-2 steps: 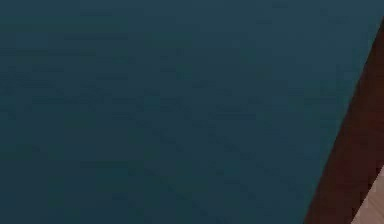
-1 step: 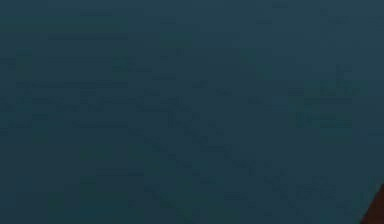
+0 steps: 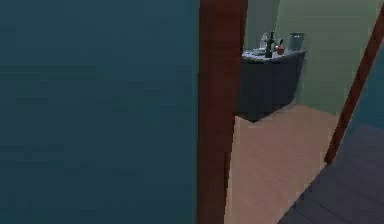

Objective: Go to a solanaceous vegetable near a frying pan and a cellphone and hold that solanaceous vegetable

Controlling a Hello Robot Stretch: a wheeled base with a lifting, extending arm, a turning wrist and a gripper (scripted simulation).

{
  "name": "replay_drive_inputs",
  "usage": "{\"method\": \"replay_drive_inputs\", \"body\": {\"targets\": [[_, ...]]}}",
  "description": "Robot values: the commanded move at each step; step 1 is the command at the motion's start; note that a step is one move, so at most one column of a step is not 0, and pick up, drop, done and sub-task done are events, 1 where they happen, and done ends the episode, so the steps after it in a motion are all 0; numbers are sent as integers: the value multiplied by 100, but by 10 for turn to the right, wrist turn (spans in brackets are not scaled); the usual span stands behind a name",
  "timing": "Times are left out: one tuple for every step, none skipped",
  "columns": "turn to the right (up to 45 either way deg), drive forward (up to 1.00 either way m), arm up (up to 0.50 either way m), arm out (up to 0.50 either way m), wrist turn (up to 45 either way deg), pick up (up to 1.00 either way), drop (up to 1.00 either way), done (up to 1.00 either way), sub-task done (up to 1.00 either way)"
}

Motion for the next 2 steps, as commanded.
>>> {"method": "replay_drive_inputs", "body": {"targets": [[450, 0, 0, 0, 0, 0, 0, 0, 0], [450, 0, 0, 0, 0, 0, 0, 0, 0]]}}
